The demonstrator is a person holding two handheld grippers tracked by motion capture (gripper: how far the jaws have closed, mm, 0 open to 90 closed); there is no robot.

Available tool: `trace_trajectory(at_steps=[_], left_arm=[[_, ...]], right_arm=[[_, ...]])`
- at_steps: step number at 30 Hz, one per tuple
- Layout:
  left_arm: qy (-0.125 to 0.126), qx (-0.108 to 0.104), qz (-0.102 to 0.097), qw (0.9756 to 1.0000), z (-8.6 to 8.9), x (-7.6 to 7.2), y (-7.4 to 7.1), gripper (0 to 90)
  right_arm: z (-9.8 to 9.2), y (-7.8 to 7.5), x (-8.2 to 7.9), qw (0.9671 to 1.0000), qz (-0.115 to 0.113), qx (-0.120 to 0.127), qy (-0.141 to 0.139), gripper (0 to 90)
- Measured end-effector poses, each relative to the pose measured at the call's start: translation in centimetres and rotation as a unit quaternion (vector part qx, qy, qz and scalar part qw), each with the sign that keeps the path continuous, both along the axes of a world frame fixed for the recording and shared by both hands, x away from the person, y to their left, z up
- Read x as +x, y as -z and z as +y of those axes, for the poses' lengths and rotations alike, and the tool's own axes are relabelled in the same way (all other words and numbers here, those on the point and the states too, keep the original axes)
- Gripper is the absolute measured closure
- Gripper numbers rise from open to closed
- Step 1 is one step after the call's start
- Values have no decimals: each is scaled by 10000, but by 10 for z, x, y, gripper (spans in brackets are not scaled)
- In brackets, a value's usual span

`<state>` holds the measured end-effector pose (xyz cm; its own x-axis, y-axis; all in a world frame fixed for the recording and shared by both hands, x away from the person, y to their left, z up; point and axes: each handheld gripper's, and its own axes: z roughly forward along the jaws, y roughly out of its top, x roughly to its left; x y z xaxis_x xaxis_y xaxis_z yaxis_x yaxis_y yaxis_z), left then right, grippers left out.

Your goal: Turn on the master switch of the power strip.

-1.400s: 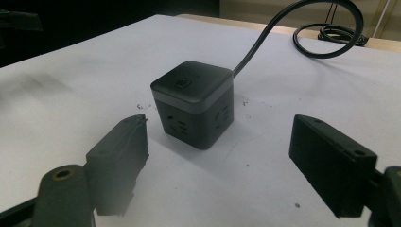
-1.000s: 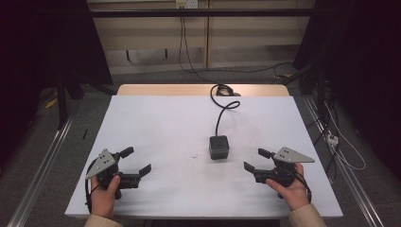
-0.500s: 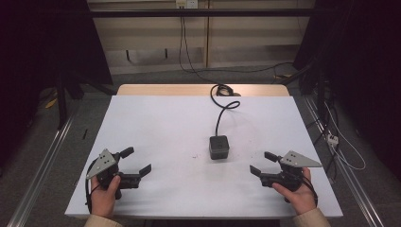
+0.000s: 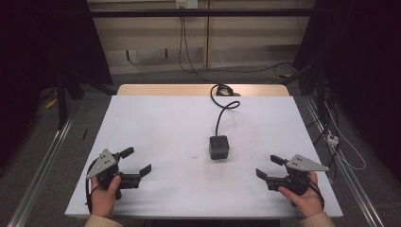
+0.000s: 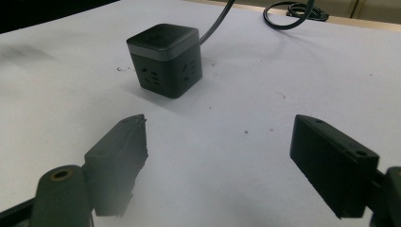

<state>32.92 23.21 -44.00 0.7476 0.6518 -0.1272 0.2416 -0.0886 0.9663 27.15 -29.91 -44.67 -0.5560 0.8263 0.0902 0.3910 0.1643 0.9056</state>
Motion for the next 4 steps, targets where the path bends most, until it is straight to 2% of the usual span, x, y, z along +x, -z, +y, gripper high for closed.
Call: trace_trajectory(at_steps=[4], left_arm=[[-14,31,44,10000,-1,1,0,28]], right_arm=[[-3,2,-2,10000,29,-73,24,188]])
